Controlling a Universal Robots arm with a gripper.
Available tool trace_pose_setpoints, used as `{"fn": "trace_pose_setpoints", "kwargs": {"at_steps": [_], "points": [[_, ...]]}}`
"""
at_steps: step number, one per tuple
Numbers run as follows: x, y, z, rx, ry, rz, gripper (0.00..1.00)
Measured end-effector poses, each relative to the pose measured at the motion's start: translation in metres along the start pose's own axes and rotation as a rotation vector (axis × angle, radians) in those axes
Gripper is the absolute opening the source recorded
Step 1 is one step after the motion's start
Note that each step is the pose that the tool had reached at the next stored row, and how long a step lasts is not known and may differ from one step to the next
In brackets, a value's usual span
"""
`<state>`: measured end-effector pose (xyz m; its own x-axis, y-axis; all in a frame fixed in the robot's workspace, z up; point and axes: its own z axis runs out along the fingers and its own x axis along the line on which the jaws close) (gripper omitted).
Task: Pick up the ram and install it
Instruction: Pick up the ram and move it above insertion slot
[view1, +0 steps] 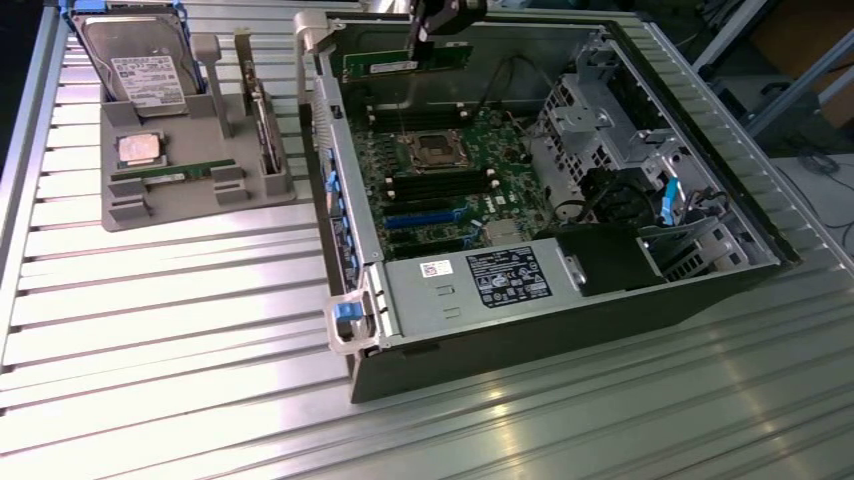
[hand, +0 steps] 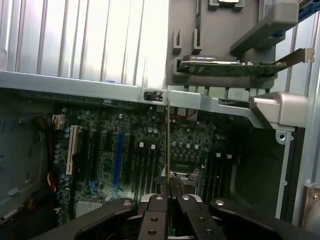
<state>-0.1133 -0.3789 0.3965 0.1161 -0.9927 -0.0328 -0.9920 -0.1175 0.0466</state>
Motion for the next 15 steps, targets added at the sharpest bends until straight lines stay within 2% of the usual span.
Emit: {"fn": "trace_pose_setpoints", "kwargs": {"at_steps": [8, 15], "points": [[0.001, -0.0101, -0.0005, 0.0, 0.0, 0.0, 0.12], [0.003, -0.0265, -0.0013, 0.0, 0.0001, 0.0, 0.12]]}}
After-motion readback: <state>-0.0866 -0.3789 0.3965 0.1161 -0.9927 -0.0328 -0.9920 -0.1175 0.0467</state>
